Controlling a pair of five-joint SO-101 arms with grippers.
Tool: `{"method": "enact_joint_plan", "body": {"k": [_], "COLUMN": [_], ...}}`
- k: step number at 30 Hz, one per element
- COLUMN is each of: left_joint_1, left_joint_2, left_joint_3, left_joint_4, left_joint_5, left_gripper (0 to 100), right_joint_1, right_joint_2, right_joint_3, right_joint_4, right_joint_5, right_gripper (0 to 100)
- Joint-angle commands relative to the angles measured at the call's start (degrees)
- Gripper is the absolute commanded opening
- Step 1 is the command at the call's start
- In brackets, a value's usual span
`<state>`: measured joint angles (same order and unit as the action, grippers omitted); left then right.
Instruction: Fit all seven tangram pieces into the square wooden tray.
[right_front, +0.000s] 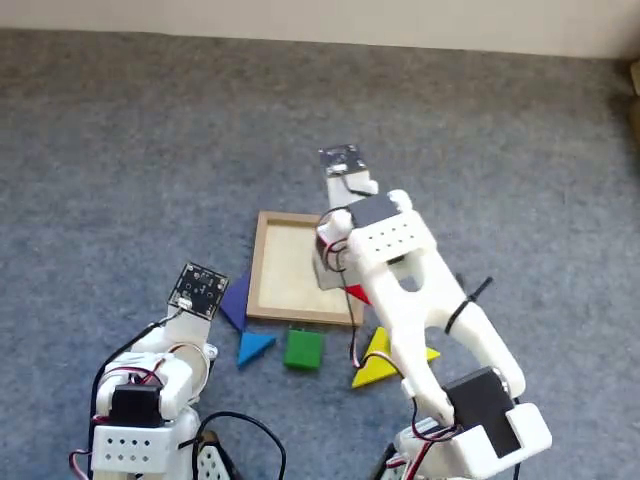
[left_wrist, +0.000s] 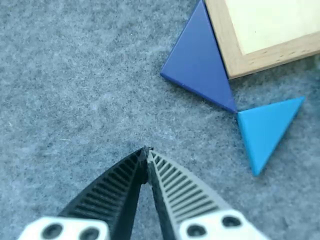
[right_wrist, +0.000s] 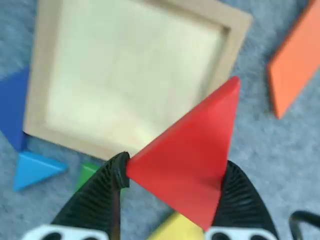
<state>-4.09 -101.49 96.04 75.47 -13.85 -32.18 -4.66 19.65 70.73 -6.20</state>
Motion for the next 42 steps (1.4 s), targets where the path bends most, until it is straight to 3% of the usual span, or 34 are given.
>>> {"method": "enact_joint_plan", "body": {"k": [1, 9, 16, 30, 37, 42], "left_joint_1": [-0.48, -0.48, -0.48, -0.48, -0.48, -0.48], "left_joint_2": [-2.86, -2.86, -2.86, -2.86, -2.86, -2.86], "left_joint_3": [1.10, 1.10, 1.10, 1.10, 1.10, 1.10], "left_joint_4": [0.26, 0.26, 0.26, 0.26, 0.26, 0.26], "left_joint_5": [-0.70, -0.70, -0.70, -0.70, -0.70, -0.70], "left_gripper": [1, 1, 1, 1, 1, 1], "right_joint_1": [-1.80, -3.12, -4.00, -0.48, -0.75, -1.01], "right_joint_2": [-2.77, -2.42, 9.71, 10.95, 10.95, 10.68], "right_joint_3": [-3.82, -3.21, -3.03, -5.41, -3.74, -3.74], "right_joint_4": [-5.23, -13.76, -15.60, -15.43, -15.34, -14.90], "right_joint_5": [-2.90, -9.05, -13.80, -13.19, -13.27, -13.27], "right_gripper": [9.5, 9.5, 9.5, 10.1, 24.1, 26.1]}}
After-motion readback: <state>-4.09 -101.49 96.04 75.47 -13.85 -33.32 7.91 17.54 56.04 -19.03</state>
